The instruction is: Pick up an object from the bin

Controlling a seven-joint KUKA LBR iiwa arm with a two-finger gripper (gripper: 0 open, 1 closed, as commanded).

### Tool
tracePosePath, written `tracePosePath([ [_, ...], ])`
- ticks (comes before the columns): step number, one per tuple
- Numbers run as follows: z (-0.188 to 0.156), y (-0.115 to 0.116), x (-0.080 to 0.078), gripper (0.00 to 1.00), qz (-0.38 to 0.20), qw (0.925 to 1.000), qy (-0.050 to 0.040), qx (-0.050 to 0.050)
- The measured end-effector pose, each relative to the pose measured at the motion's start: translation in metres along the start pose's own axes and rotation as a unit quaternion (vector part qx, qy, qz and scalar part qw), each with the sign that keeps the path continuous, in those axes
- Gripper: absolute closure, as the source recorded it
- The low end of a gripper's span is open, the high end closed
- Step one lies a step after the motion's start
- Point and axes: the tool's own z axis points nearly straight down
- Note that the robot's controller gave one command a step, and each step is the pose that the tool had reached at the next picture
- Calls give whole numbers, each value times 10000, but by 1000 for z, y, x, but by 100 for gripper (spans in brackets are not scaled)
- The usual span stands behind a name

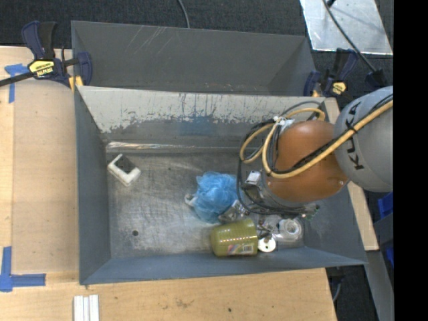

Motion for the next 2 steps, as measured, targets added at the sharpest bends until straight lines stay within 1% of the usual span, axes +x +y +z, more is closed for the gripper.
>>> tracePosePath([
  [1, -36, 7, -18, 100, -308, 9994, 103, -120],
  [2, -192, 5, -37, 100, -1042, 9944, 89, -125],
])
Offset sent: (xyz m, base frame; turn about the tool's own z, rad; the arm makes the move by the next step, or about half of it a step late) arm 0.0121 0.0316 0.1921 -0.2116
